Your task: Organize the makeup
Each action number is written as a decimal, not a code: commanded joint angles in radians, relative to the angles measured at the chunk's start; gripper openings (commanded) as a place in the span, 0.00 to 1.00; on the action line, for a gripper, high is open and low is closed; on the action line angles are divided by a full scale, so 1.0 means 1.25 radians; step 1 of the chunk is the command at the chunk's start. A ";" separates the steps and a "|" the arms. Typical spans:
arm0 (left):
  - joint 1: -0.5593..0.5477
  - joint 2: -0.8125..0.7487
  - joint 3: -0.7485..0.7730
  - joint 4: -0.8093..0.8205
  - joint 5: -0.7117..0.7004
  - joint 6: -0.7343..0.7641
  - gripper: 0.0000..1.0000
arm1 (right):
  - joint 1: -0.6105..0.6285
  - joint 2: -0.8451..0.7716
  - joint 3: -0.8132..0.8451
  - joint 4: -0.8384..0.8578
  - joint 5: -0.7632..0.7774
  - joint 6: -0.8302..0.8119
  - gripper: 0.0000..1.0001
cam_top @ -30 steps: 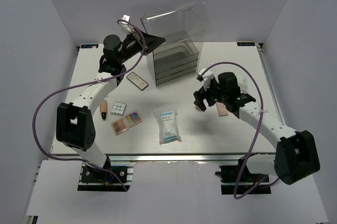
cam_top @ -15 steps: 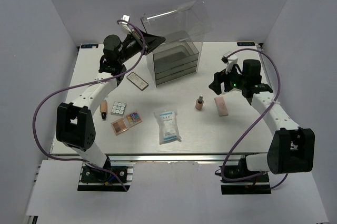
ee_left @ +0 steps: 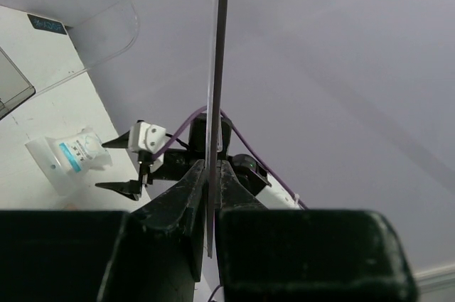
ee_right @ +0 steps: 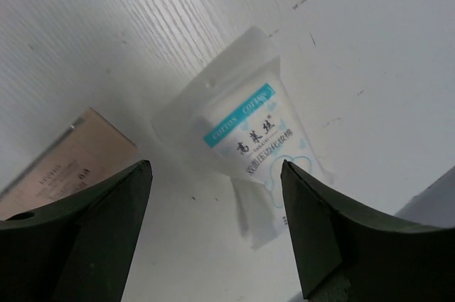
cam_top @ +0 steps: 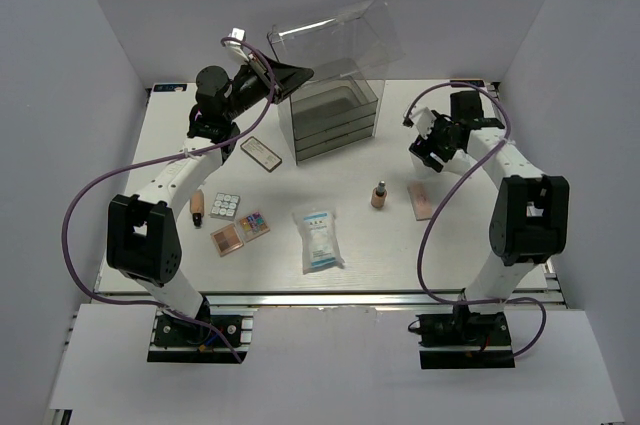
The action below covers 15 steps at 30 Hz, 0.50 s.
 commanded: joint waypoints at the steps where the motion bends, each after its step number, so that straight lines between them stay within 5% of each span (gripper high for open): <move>1: 0.004 -0.019 0.019 0.025 -0.014 -0.007 0.06 | -0.004 0.035 0.082 -0.079 0.101 -0.140 0.78; 15: 0.005 -0.017 0.008 0.026 -0.007 -0.010 0.06 | -0.004 0.163 0.112 -0.092 0.213 -0.257 0.69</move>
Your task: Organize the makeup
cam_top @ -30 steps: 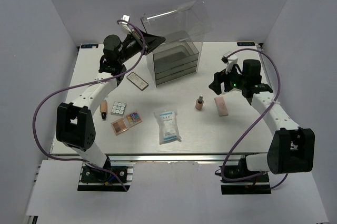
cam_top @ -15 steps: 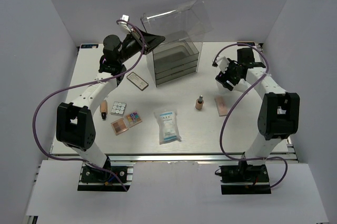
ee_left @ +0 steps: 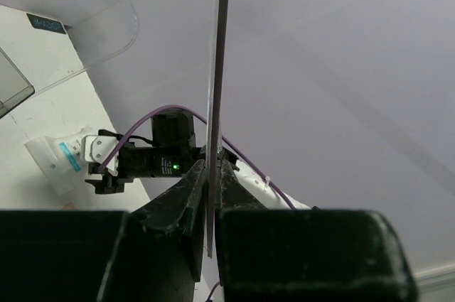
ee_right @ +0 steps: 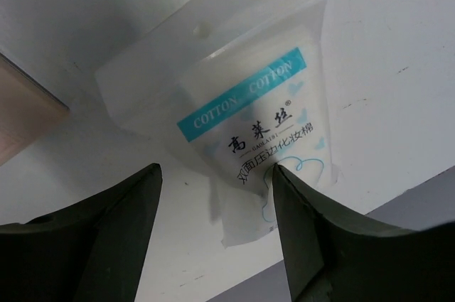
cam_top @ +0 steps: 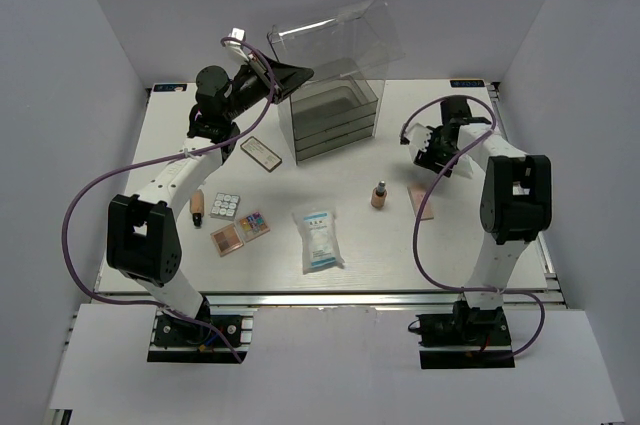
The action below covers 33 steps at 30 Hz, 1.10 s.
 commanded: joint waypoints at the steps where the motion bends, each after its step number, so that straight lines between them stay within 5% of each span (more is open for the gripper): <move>1: 0.004 -0.017 0.005 0.027 -0.007 -0.010 0.06 | -0.005 0.014 0.035 -0.010 0.025 -0.068 0.68; 8: 0.008 -0.016 0.001 0.038 -0.005 -0.019 0.06 | -0.005 0.017 0.019 0.066 0.010 -0.073 0.49; 13: 0.008 -0.014 -0.002 0.056 -0.007 -0.035 0.06 | -0.008 -0.045 -0.019 0.121 -0.022 -0.062 0.15; 23: 0.011 -0.003 0.006 0.111 -0.007 -0.085 0.06 | 0.019 -0.298 -0.104 0.193 -0.353 0.010 0.00; 27: 0.011 0.002 0.010 0.125 -0.011 -0.098 0.06 | 0.084 -0.453 -0.244 0.402 -0.390 0.047 0.00; 33: 0.011 0.012 0.019 0.153 -0.012 -0.124 0.06 | 0.231 -0.520 -0.395 0.753 -0.340 0.105 0.00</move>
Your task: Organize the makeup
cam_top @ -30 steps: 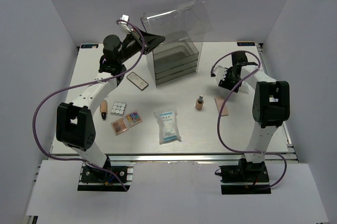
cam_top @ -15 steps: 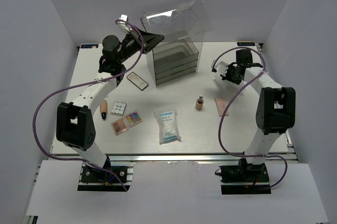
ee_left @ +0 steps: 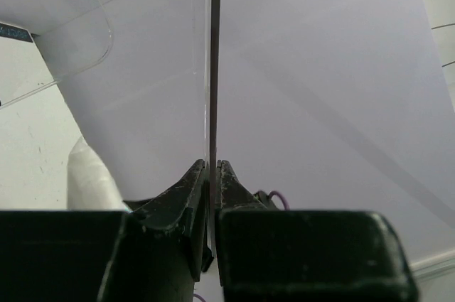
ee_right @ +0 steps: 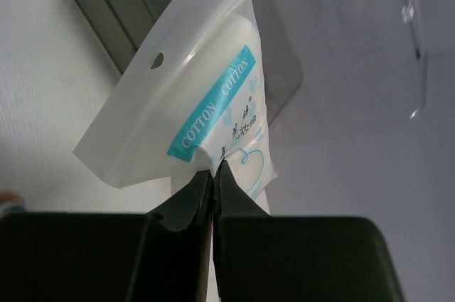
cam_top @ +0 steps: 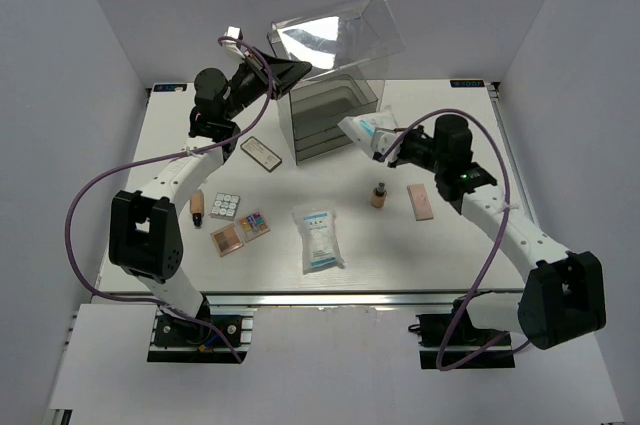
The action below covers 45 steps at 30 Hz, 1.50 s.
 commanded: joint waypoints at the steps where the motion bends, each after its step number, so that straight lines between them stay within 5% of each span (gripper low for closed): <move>1: 0.005 -0.007 0.024 0.060 -0.007 -0.035 0.06 | 0.074 0.006 -0.054 0.297 0.013 0.044 0.00; 10: 0.005 -0.011 0.033 0.067 -0.007 -0.050 0.06 | 0.173 0.231 0.021 0.661 0.199 0.023 0.00; 16: 0.005 -0.010 0.030 0.068 -0.009 -0.054 0.06 | 0.192 0.372 0.120 0.779 0.245 -0.031 0.00; 28: 0.005 -0.005 0.033 0.063 0.000 -0.060 0.06 | 0.200 0.576 0.303 0.773 0.293 -0.084 0.03; 31: 0.008 -0.007 0.029 0.064 0.000 -0.060 0.06 | 0.200 0.606 0.331 0.741 0.307 -0.087 0.13; 35: 0.007 -0.008 0.023 0.069 -0.003 -0.064 0.06 | 0.200 0.619 0.344 0.729 0.320 -0.084 0.60; 38: 0.007 -0.005 0.023 0.071 -0.003 -0.066 0.06 | 0.199 0.605 0.321 0.731 0.319 -0.081 0.68; 45: 0.008 0.000 0.029 0.076 -0.001 -0.074 0.06 | 0.199 0.471 0.204 0.701 0.284 -0.013 0.66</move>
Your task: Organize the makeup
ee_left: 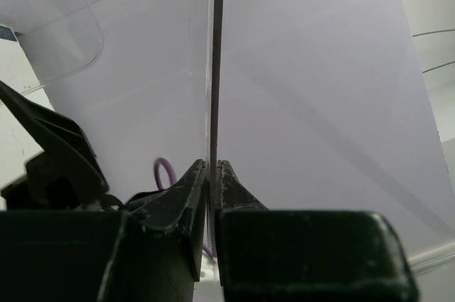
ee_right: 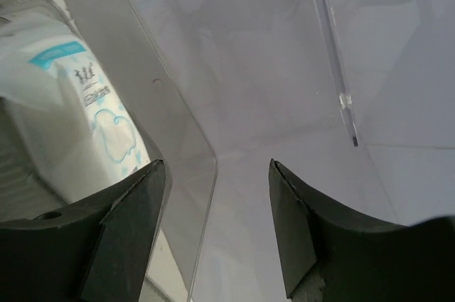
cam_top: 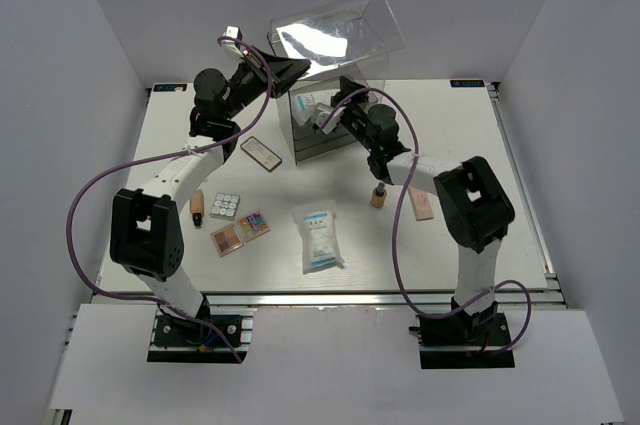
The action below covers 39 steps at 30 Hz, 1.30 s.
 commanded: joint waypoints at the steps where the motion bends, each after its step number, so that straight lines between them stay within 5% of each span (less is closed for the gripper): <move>1: 0.004 -0.012 0.028 0.039 0.001 -0.024 0.06 | 0.000 -0.127 -0.060 0.007 -0.031 0.055 0.65; 12: 0.004 -0.015 0.013 0.049 -0.003 -0.031 0.06 | -0.033 -0.484 -0.229 -0.508 -0.338 0.092 0.73; 18: 0.004 -0.006 0.026 0.044 0.000 -0.030 0.06 | -0.028 -0.575 -0.226 -1.006 -0.590 -0.109 0.77; 21: 0.004 -0.007 0.022 0.044 -0.003 -0.030 0.06 | -0.017 -0.573 -0.264 -1.099 -0.615 -0.250 0.79; 25: 0.004 -0.005 0.018 0.044 -0.003 -0.030 0.06 | -0.007 -0.533 -0.275 -1.193 -0.643 -0.411 0.79; 30: 0.004 -0.003 0.021 0.044 0.000 -0.034 0.06 | 0.038 -0.441 -0.223 -1.219 -0.594 -0.460 0.70; 39: 0.004 -0.013 0.002 0.046 -0.005 -0.034 0.06 | 0.169 -0.340 -0.245 -1.040 -0.443 -0.440 0.66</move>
